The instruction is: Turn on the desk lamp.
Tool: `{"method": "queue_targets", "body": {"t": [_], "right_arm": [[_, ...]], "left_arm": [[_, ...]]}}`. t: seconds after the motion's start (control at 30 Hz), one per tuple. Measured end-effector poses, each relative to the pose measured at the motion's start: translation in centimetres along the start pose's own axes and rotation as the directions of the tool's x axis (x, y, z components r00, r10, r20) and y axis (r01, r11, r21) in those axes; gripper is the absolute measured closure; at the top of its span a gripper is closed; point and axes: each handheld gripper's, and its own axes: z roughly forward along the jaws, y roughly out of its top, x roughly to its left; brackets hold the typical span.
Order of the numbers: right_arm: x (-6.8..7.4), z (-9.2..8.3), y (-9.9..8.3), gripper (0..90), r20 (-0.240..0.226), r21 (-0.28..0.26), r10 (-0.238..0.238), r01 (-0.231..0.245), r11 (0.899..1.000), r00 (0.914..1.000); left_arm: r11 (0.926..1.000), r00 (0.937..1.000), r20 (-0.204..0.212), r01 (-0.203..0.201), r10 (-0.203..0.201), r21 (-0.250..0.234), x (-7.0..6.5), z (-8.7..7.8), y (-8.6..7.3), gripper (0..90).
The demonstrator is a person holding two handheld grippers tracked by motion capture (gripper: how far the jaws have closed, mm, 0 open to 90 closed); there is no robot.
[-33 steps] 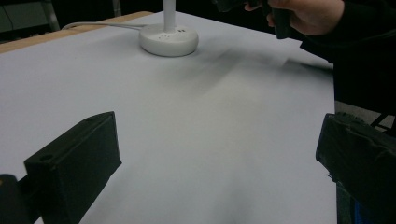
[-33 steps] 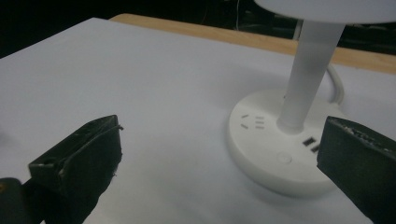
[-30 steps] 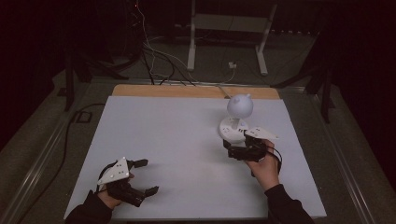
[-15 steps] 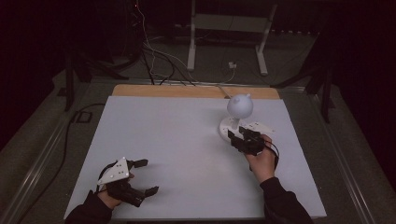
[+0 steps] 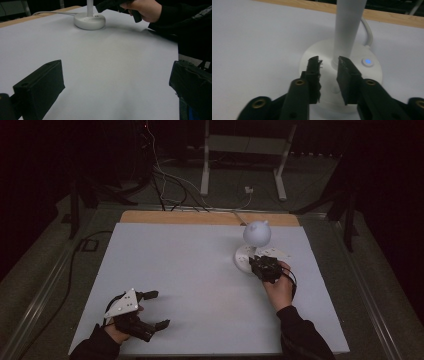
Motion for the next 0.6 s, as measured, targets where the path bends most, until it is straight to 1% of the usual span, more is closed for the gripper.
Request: {"method": "queue_targets", "body": {"t": [0.03,0.17,0.23,0.27,0.37,0.6], "right_arm": [[0.0,0.0,0.0,77.2,0.000,0.000,0.000,0.000,1.000,1.0000],[-0.1,0.2,0.0,82.9,0.013,0.018,-0.005,0.005,1.000,0.9999],[-0.1,0.3,0.0,86.7,0.019,0.024,-0.005,0.004,1.000,0.9998],[-0.1,0.4,-0.1,89.8,0.026,0.038,-0.011,0.010,0.999,0.9996],[-0.1,0.7,-0.1,90.0,0.031,0.052,-0.016,0.014,0.999,0.9994],[-0.3,1.2,-0.3,90.0,0.038,0.075,-0.009,0.007,0.997,0.9992]], "left_arm": [[1.0000,1.0000,0.000,0.000,0.000,0.000,0.0,0.0,0.0,0.2],[1.0000,1.0000,0.000,-0.001,0.001,0.001,0.0,0.0,0.0,0.2],[1.0000,1.0000,0.000,-0.001,0.001,0.001,0.0,0.0,0.0,0.2],[1.0000,1.0000,0.000,0.000,0.000,0.000,0.0,0.0,0.0,0.2],[1.0000,1.0000,0.001,-0.001,0.001,0.001,0.0,0.0,0.0,0.2],[1.0000,1.0000,0.001,0.000,0.000,0.003,0.0,0.0,0.0,0.2]]}}
